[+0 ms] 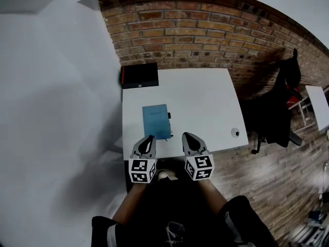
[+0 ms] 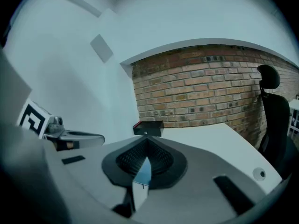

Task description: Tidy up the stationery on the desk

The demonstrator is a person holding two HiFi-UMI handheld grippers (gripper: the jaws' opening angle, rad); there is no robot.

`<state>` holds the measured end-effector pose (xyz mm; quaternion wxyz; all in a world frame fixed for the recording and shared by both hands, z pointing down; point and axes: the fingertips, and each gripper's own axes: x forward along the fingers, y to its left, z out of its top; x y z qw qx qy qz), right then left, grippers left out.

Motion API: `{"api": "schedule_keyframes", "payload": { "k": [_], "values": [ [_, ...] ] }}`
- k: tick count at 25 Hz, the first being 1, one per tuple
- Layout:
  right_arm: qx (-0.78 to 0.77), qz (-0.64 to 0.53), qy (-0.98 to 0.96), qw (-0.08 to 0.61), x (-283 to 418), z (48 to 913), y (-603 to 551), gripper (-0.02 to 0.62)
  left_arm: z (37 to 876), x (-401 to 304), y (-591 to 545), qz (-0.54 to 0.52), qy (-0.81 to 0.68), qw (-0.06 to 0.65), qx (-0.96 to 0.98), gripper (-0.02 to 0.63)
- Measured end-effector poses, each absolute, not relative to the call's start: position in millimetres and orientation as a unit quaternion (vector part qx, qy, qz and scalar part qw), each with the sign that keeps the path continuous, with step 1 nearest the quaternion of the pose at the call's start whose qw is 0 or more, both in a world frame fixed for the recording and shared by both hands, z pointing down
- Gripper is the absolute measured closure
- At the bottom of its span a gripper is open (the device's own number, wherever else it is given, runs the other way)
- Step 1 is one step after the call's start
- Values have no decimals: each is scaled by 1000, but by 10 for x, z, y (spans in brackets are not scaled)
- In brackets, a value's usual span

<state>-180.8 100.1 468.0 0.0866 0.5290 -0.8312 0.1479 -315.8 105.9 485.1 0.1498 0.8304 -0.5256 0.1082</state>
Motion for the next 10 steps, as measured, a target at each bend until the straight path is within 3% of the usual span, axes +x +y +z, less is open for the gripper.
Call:
{"api": "schedule_keyframes", "payload": {
  "k": [10],
  "values": [
    [528,158,-828,100,-1848,4765,1024,574,4880,-3186,1086,108,-523,156,831,572]
  ]
}}
